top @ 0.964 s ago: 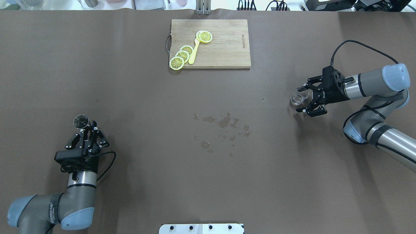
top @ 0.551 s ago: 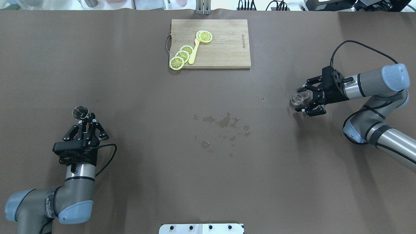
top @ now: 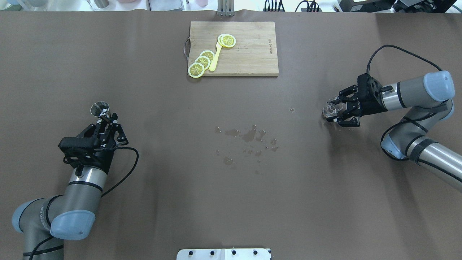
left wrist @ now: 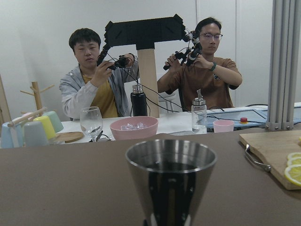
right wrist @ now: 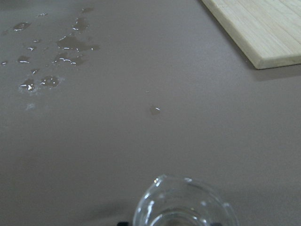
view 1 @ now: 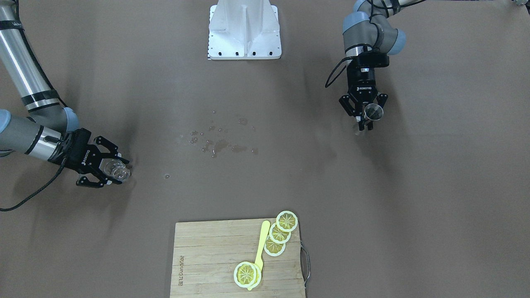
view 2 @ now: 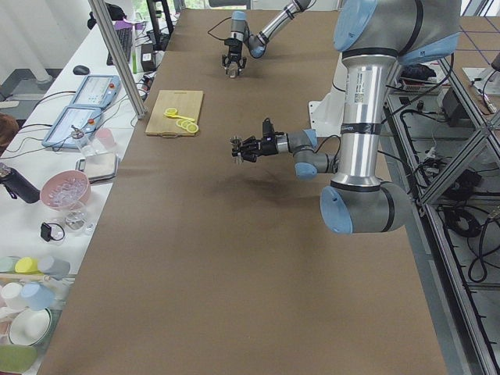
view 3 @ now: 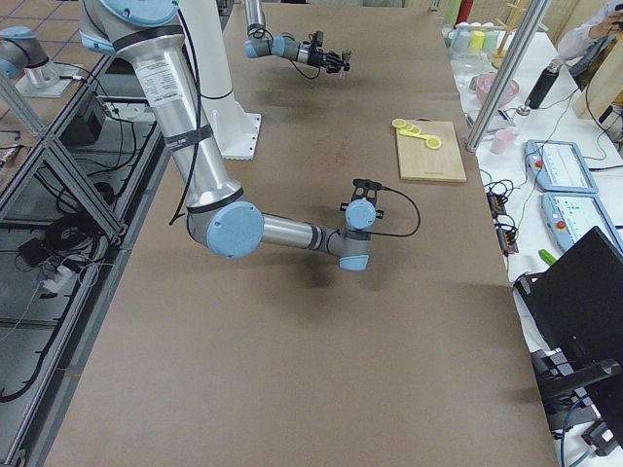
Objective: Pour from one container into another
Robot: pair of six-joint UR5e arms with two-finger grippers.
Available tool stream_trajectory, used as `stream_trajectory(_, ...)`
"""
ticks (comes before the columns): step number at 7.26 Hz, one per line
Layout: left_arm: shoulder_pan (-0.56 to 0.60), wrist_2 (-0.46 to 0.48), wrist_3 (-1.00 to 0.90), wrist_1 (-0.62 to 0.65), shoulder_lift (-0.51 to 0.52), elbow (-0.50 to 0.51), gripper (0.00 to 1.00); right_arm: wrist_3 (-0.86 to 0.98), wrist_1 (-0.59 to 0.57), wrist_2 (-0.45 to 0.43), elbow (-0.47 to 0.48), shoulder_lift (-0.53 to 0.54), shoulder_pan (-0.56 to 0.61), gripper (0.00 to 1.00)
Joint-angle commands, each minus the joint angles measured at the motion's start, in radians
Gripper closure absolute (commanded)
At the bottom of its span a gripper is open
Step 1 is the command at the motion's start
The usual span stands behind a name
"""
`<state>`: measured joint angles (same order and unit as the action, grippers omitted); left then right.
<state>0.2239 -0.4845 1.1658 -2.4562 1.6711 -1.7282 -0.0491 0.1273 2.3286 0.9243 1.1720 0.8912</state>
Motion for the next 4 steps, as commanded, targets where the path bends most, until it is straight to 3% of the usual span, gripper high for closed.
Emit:
stream_trajectory(1,0.037,-0.155,-0.285,-0.109,0.077,0.027,1.0,0.0,0.0,0.0,0.002,0.0,0.0,0.49)
stream_trajectory(2,0.048,-0.193,-0.36,-0.207,0.152,0.091,1.0,0.0,0.0,0.0,0.005,0.0,0.002,0.6)
stream_trajectory(4,0.092,-0.287,-0.503,-0.221,0.293,0.151,1.0,-0.002,0.0,0.003,0.017,0.0,0.014,0.81)
